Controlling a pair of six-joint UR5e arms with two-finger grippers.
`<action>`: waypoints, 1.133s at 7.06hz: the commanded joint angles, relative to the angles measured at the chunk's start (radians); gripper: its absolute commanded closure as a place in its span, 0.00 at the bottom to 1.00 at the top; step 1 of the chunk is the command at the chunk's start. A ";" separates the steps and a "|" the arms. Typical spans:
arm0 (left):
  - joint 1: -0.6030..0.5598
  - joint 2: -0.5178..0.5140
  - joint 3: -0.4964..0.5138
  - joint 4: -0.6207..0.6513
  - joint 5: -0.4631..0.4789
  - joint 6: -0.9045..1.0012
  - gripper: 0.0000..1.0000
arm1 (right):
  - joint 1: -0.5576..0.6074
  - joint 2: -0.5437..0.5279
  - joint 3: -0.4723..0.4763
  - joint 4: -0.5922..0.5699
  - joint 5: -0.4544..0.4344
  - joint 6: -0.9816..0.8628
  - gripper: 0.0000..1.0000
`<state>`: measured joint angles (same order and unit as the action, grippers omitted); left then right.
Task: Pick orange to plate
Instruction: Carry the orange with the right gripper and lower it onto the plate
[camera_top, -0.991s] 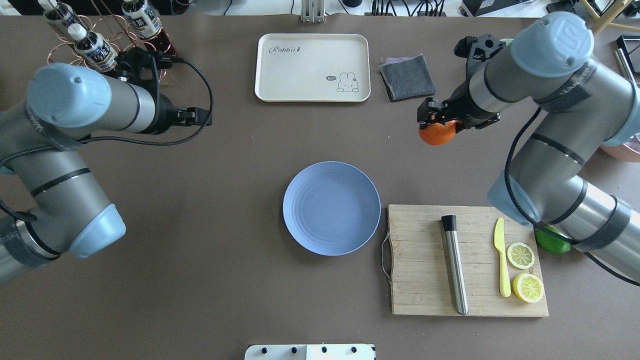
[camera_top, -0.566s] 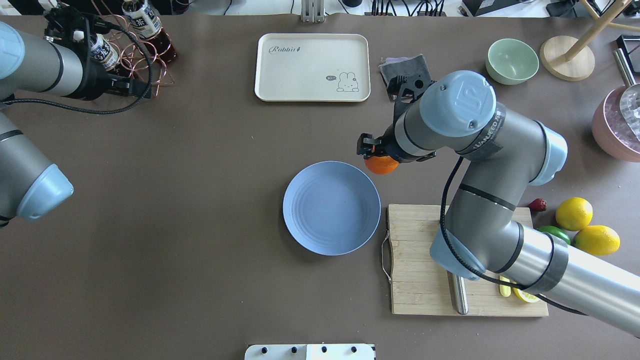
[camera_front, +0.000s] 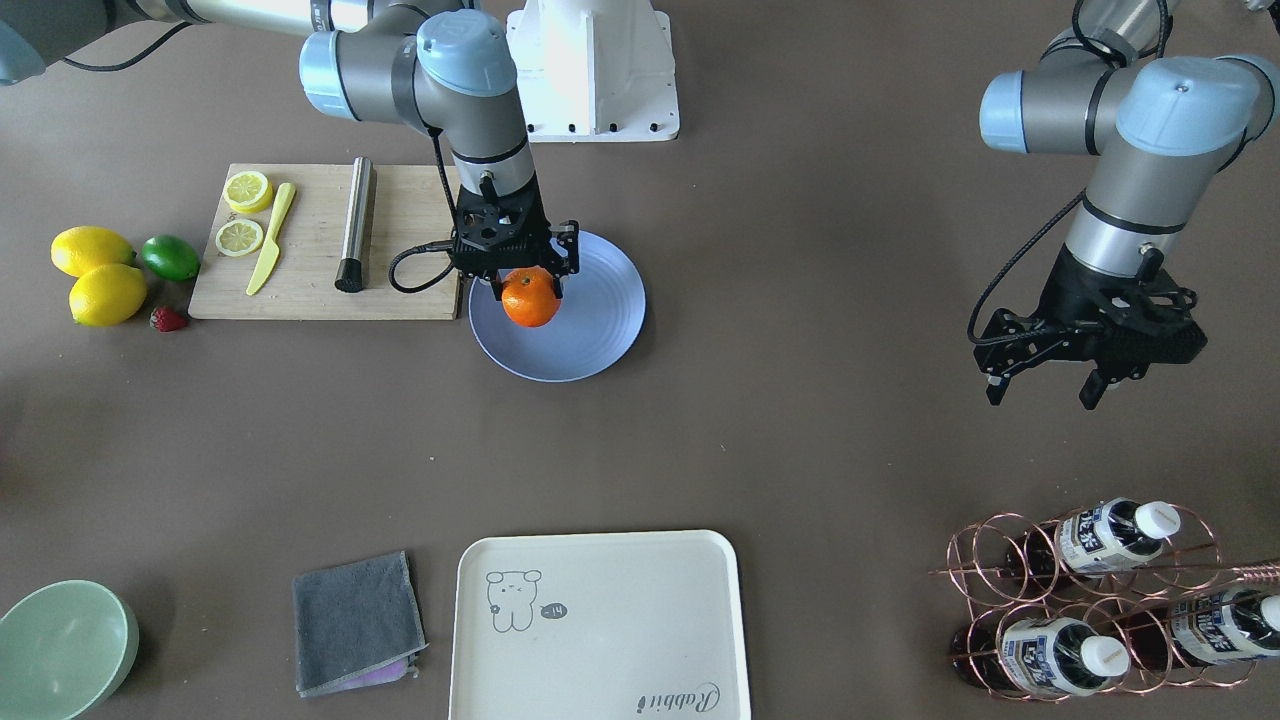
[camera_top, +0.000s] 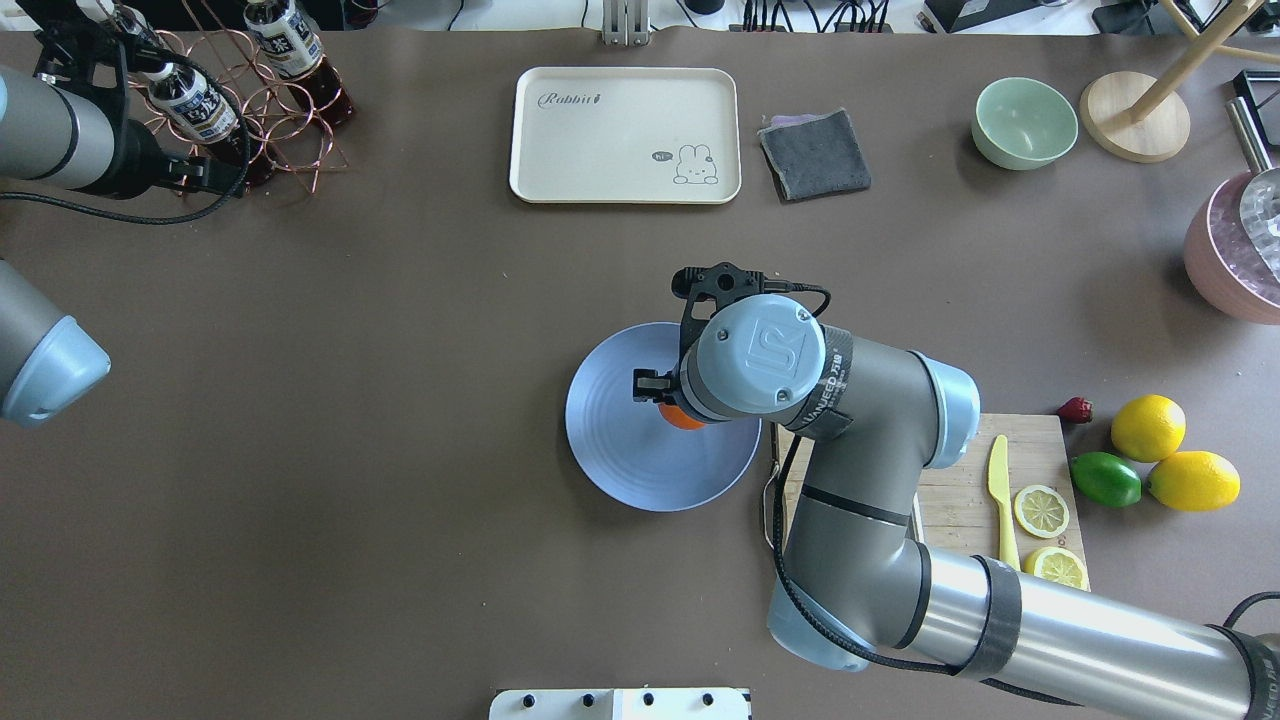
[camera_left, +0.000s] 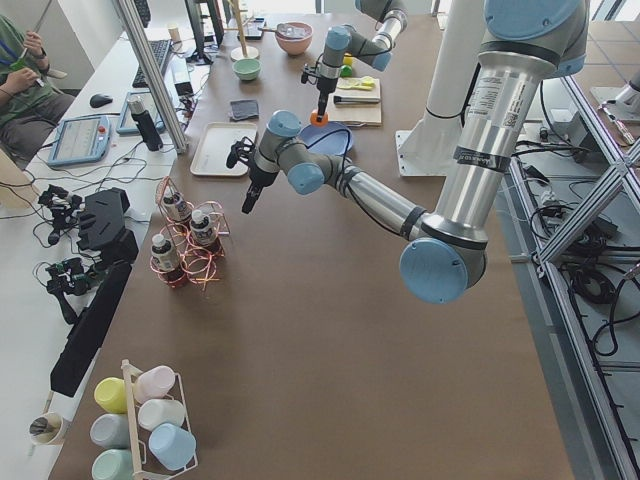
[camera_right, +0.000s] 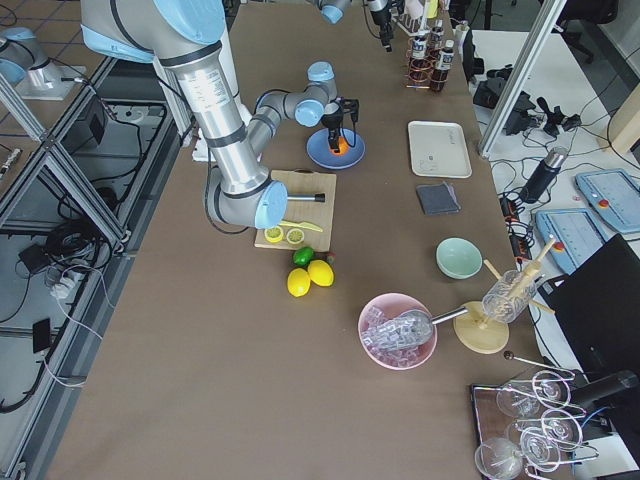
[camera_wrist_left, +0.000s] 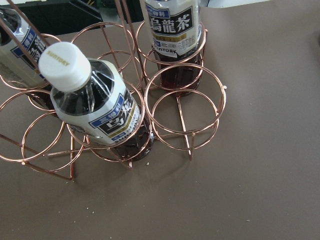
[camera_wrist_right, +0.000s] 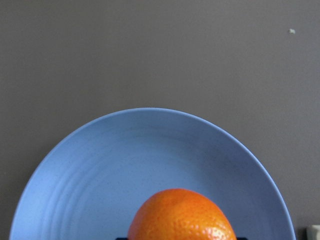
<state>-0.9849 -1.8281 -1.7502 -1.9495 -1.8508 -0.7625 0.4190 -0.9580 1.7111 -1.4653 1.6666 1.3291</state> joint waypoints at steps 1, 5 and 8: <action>-0.015 0.019 0.005 -0.002 -0.004 0.000 0.02 | -0.019 0.022 -0.050 0.026 -0.016 0.005 1.00; -0.081 0.030 0.005 0.001 -0.121 0.026 0.02 | 0.010 0.051 -0.058 0.065 0.013 0.093 0.00; -0.229 0.168 0.006 0.015 -0.252 0.290 0.02 | 0.179 0.022 0.152 -0.201 0.207 -0.020 0.00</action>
<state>-1.1526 -1.7118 -1.7448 -1.9366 -2.0611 -0.5513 0.5242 -0.9202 1.7690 -1.5289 1.8062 1.3808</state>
